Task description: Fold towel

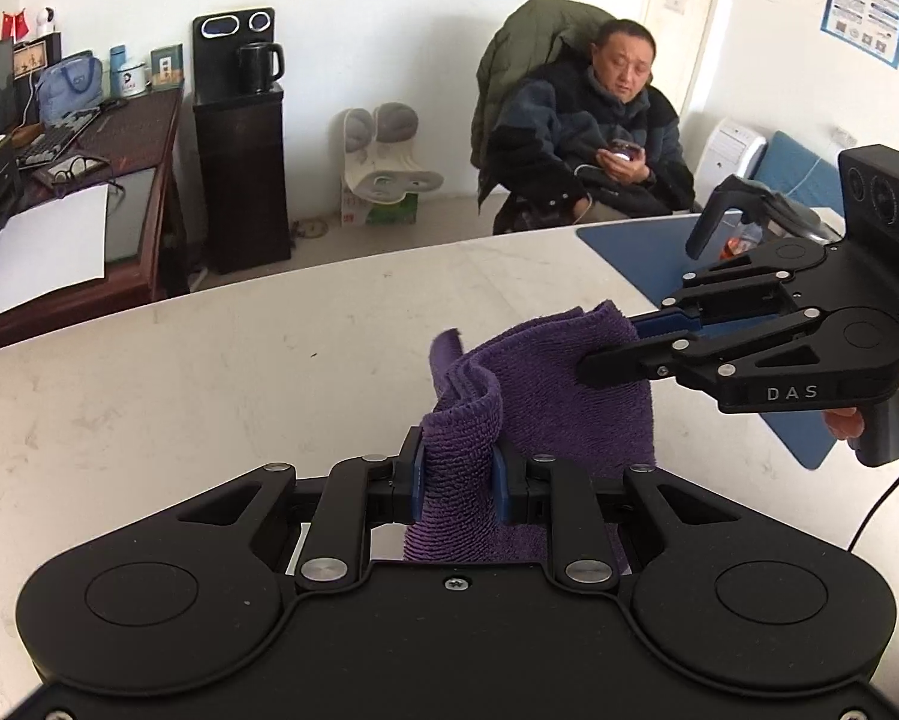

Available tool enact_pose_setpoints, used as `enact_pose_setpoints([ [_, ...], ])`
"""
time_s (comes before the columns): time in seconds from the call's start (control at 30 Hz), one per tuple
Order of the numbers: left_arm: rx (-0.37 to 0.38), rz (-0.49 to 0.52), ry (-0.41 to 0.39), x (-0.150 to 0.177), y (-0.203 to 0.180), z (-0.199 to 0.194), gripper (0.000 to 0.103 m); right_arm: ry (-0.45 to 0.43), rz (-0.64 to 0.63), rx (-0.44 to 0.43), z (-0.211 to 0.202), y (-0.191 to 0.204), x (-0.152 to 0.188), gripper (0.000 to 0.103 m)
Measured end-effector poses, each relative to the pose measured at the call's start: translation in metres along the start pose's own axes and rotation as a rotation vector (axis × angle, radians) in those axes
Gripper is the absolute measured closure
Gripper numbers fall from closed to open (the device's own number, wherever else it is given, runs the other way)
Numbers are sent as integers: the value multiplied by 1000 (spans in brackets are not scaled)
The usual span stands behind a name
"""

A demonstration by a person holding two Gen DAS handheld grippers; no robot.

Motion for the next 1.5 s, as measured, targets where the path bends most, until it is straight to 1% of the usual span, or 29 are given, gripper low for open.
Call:
enact_pose_setpoints([
  [0.1, 6, -17, 24, 11, -4, 8, 83, -12, -10, 0, 4, 1, -2, 90],
  [0.27, -7, -87, 31, 19, 10, 14, 83, -31, -26, 0, 10, 3, -5, 90],
  [0.4, -30, -174, 23, 24, 29, 8, 82, -47, -51, -8, 20, 7, -8, 89],
  [0.43, -39, -197, 24, 27, 33, 7, 82, -49, -62, -13, 25, 10, -10, 88],
  [0.5, -55, -243, 28, 34, 41, 7, 82, -51, -70, -21, 35, 16, -14, 83],
  [0.53, -61, -267, 33, 38, 46, 5, 82, -50, -71, -18, 39, 18, -15, 77],
  [0.6, -73, -310, 46, 47, 59, 0, 82, -62, -68, 1, 40, 21, -16, 70],
  [0.7, -88, -362, 58, 58, 69, -1, 82, -83, -72, 42, 29, 30, -14, 67],
  [0.8, -82, -407, 48, 59, 74, -6, 82, -79, -139, 57, 23, 64, 3, 58],
  [0.93, -76, -436, 42, 55, 74, -11, 82, -73, -229, 77, 14, 111, 26, 47],
  [1.0, -73, -447, 40, 57, 75, -12, 82, -70, -274, 87, 9, 134, 37, 43],
  [1.1, -63, -474, 32, 55, 75, -15, 82, -66, -341, 102, 3, 168, 54, 43],
  [1.17, -52, -493, 27, 53, 76, -18, 82, -65, -367, 132, 9, 184, 58, 43],
  [1.27, -42, -496, 23, 53, 75, -19, 82, -53, -392, 197, 21, 194, 58, 43],
  [1.37, -28, -504, 18, 55, 75, -20, 82, -16, -403, 246, 30, 196, 62, 44],
  [1.4, -23, -505, 16, 56, 75, -21, 82, -7, -407, 259, 32, 195, 62, 46],
  [1.43, -19, -506, 15, 56, 75, -21, 82, -2, -413, 270, 32, 195, 63, 53],
  [1.5, -9, -506, 11, 57, 75, -22, 82, 5, -438, 293, 31, 194, 62, 64],
])
Point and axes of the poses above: each gripper's, at about its wrist camera, not at the fingertips, and z roughly the way its jaws point, y to its left, x to its underside, the point moved 4 cm from there along z, roughly the way its jaws point, and after that the axes turned 13 degrees about x, right-handed, at the moved point
